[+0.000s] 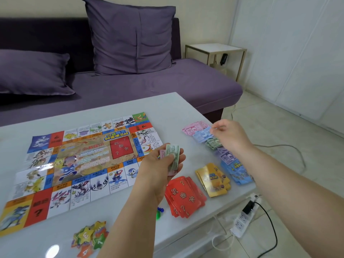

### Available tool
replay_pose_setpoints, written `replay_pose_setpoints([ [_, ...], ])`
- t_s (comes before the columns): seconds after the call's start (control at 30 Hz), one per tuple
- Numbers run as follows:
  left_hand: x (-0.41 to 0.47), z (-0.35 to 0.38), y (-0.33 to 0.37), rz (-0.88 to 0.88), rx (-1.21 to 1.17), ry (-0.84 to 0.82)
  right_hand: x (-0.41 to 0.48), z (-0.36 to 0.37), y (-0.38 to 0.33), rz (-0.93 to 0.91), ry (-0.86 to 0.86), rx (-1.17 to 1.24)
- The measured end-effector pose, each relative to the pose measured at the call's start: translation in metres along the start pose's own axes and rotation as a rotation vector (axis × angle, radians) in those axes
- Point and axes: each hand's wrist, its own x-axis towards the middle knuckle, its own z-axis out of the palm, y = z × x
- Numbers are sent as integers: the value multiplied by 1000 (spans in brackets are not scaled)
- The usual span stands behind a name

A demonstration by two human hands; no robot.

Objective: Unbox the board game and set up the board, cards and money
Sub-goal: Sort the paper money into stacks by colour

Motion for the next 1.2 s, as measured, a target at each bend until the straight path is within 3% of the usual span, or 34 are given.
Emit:
replay_pose_setpoints([
  [0.23,11,-2,1,7,35,15,47,12,9,38,153,-387],
  [0.3,12,-2,1,3,47,12,39,13,-1,-16,164,-361],
  [0.4,13,0,0,6,65,10,2,12,-32,-102,-86,-59],
  [0.5,13,3,-5,25,92,26,-38,9,-52,-104,-530,-77],
  [0.57,9,7,-9,6,86,11,-45,9,-47,-139,-586,-95],
  [0.67,1,13,-7,-80,-40,-8,-36,-3,-32,-55,-420,34],
  [0.77,0,12,-7,-92,-94,-9,-21,-20,-9,4,-73,139],
  [0.9,0,11,-9,-54,-21,-4,-3,-21,19,64,135,-14],
  [1.03,2,11,-10,-27,106,-30,-3,-14,19,33,211,-427],
  [1.1,1,11,-8,-2,165,-55,-10,-14,3,-83,138,-267],
  [1.2,0,14,-8,13,217,-120,-34,-10,-30,-79,-321,-16],
])
